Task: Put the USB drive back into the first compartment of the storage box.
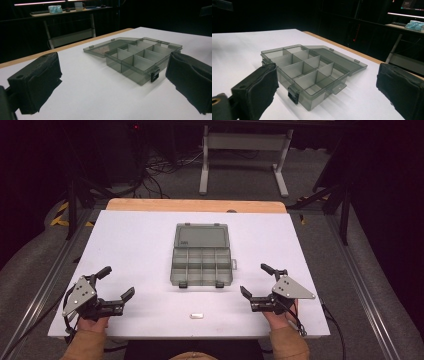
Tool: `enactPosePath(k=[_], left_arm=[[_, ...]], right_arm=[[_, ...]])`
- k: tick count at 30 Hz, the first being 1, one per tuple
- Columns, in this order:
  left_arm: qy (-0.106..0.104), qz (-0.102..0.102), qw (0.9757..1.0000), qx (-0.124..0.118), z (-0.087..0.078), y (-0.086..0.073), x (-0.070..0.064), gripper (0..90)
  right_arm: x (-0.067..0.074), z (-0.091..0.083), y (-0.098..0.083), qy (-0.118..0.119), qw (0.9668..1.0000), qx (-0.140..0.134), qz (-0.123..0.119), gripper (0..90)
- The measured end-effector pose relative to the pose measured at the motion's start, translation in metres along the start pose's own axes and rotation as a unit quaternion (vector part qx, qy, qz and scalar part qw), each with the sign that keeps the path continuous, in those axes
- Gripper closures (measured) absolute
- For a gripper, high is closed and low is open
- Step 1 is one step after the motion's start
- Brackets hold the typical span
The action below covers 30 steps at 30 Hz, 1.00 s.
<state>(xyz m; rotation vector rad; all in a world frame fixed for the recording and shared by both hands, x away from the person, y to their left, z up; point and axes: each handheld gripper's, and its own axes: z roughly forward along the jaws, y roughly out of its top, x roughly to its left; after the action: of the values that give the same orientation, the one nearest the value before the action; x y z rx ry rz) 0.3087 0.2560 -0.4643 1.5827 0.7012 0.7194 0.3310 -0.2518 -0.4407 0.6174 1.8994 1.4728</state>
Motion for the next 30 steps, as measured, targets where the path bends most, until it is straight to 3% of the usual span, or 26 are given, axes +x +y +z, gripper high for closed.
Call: enactPosePath(k=[18, 30], left_arm=[[-0.005, -0.004, 1.0000, 0.000, -0.002, 0.001, 0.001, 0.8], [-0.005, -0.004, 1.0000, -0.001, -0.003, 0.001, 0.001, 0.8]], right_arm=[[0.002, 0.004, 0.005, 0.016, 0.9998, 0.006, 0.005, 5.3], [0.009, 0.020, 0.022, 0.053, 0.9985, 0.016, -0.001, 5.9]])
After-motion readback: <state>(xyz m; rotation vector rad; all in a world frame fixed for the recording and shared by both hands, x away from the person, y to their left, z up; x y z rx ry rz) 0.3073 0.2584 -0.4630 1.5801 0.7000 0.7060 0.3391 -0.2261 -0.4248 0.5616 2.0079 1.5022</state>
